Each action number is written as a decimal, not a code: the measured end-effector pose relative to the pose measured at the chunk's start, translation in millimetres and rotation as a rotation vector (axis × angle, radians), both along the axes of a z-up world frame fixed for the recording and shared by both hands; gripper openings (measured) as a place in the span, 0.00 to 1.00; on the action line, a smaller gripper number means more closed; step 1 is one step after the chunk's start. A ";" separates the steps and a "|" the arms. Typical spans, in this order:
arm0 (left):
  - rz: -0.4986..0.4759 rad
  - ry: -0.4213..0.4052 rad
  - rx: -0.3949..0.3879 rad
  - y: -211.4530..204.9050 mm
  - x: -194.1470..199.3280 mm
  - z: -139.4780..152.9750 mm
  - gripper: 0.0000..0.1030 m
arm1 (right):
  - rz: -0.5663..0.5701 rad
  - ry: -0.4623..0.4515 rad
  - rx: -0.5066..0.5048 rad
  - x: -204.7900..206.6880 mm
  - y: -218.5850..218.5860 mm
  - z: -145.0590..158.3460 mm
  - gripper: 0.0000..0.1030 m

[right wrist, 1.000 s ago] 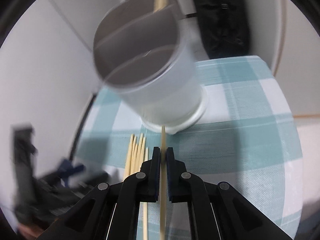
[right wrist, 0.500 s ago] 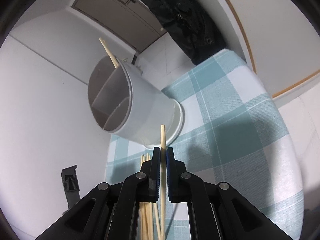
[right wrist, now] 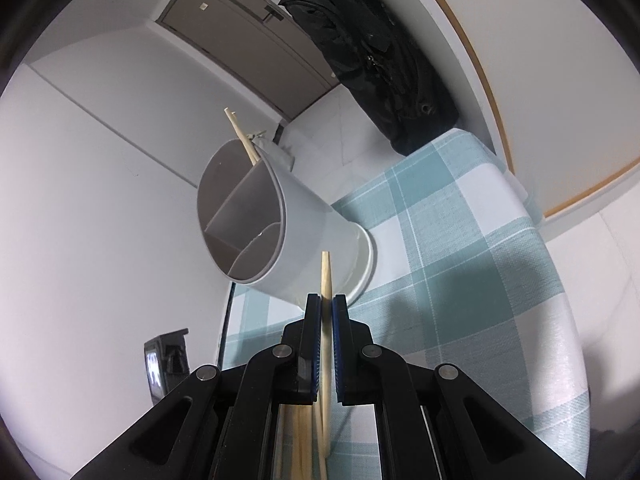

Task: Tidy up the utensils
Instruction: 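Grasp a chopstick with the left tool while the right tool holds its chopstick, then lift both held chopsticks upright and carry them above the white holder, then lower both chopsticks into the holder and open both tools, then move both open tools back down to the remaining chopsticks on the cloth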

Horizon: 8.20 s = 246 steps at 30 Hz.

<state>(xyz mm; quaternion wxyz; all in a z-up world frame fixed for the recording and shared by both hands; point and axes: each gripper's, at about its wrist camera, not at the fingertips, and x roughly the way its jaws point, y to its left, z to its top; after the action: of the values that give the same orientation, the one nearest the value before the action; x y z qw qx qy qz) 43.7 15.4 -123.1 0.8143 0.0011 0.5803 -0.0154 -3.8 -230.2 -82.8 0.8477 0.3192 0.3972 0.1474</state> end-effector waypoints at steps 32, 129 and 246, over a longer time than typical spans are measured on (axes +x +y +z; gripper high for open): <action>-0.064 -0.234 -0.237 0.8 -1.9 64.2 0.01 | 0.018 -0.082 -0.087 -1.3 7.6 23.3 0.05; -0.199 -0.594 -0.311 1.3 -7.8 248.4 0.01 | 0.038 -0.414 -0.301 18.6 44.1 190.0 0.04; 0.157 -0.398 -0.262 70.2 -22.4 87.4 0.73 | 0.463 0.104 -0.596 6.7 144.4 -37.4 0.28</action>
<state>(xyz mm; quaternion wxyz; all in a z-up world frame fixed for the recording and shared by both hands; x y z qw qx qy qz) 21.3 85.7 -35.7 0.9044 -0.1467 0.3998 -0.0267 3.0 -85.8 -120.3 0.8262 -0.0326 0.5269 0.1966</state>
